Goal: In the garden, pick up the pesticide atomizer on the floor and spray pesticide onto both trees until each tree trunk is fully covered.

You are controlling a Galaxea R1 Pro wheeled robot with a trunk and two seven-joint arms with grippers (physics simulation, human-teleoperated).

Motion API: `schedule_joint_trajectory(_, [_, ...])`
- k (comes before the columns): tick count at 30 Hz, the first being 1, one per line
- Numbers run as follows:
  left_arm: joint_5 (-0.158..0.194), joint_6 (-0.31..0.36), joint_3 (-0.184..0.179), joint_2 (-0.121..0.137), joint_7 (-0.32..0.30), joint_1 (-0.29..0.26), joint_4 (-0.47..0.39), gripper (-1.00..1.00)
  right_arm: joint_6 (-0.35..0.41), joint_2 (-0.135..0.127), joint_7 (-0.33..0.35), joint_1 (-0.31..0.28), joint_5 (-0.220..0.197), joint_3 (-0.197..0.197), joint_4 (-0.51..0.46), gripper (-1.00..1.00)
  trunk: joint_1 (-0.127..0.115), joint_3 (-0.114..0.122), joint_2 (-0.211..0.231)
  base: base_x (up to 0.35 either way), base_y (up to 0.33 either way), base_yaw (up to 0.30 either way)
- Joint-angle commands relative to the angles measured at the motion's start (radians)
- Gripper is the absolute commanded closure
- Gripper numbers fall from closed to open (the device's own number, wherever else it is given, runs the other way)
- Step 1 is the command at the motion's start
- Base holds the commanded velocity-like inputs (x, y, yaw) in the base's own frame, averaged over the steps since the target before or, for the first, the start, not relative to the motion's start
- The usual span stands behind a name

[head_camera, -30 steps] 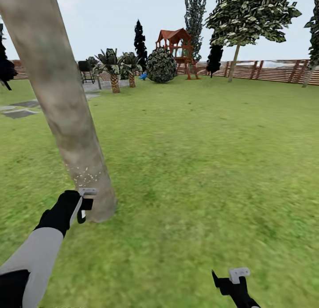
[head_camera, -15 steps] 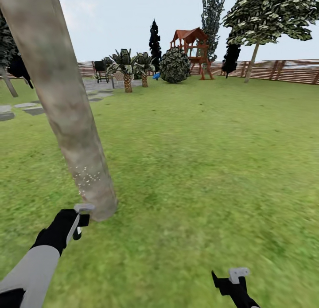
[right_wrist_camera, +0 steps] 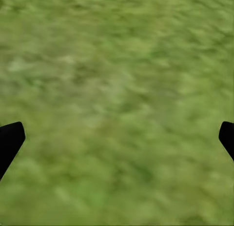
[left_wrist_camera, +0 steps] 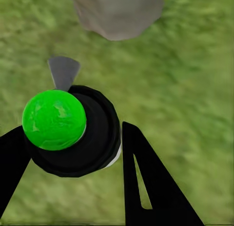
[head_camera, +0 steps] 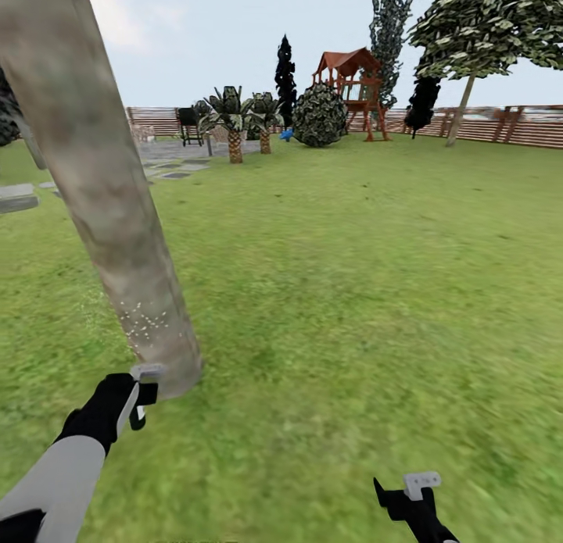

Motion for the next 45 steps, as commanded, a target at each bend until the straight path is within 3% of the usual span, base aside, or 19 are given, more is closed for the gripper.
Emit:
schedule_joint_trajectory(1, [-0.008,0.007,0.001,-0.002,-0.002,0.000,-0.001,1.00,-0.003,0.000,0.006,0.000,-0.011,0.006,0.001,-1.00,0.000,-0.001,0.000,0.005,-0.005,0.275])
schedule_joint_trajectory(14, [-0.006,0.012,-0.002,-0.013,0.003,-0.001,-0.002,1.00,-0.003,0.000,0.006,0.000,-0.011,0.006,0.001,-1.00,0.000,-0.001,0.000,0.056,-0.087,0.162])
schedule_joint_trajectory(20, [0.001,0.012,0.002,-0.013,0.075,-0.001,0.000,1.00,-0.003,0.000,0.006,0.000,-0.011,0.006,0.001,-1.00,0.000,-0.001,0.000,0.163,-0.240,0.003])
schedule_joint_trajectory(34, [0.000,0.012,0.004,-0.016,0.079,-0.001,-0.001,1.00,-0.003,0.000,0.006,0.000,-0.011,0.006,0.001,-1.00,0.000,-0.001,0.000,0.145,-0.245,0.250])
schedule_joint_trajectory(45, [-0.005,0.012,0.005,-0.013,0.079,-0.001,-0.001,1.00,-0.003,0.000,0.006,0.000,-0.011,0.006,0.001,-1.00,0.000,-0.001,0.000,0.014,-0.276,0.073])
